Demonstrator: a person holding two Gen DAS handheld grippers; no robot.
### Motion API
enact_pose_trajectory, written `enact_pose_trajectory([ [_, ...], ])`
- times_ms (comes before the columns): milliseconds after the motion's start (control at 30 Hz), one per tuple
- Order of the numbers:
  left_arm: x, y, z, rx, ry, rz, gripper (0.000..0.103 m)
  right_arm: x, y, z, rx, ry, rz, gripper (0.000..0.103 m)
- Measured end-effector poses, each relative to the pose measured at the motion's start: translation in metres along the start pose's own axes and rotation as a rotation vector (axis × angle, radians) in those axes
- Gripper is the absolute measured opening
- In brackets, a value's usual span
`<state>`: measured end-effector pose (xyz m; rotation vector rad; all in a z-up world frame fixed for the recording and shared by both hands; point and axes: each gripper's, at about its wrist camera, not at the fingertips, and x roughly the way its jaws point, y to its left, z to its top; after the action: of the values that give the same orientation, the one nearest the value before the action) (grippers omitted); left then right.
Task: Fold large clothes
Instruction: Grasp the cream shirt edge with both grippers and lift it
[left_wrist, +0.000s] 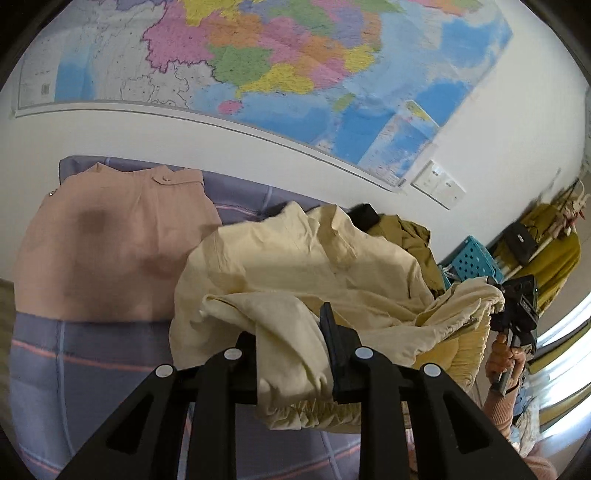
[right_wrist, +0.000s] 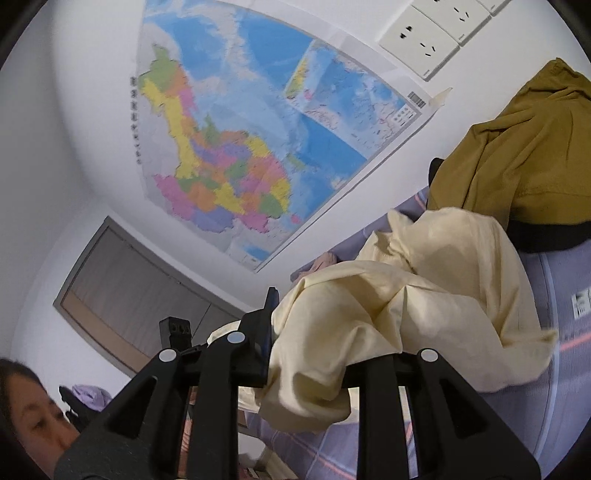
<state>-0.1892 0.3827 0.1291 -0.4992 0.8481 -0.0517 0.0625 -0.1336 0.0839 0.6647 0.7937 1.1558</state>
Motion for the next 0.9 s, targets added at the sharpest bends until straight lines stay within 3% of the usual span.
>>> enact_pose_trajectory([
  [367,0.045,0.014,0.063,-0.027,0.053,0.050,0.023,0.041,-0.037,0.049,0.074,0.018,-0.067,0.022],
  [900,0.093,0.030,0.097,-0.043,0.103,0.130,0.023,0.073,-0.075,0.075,0.152,0.032,-0.138,0.023],
])
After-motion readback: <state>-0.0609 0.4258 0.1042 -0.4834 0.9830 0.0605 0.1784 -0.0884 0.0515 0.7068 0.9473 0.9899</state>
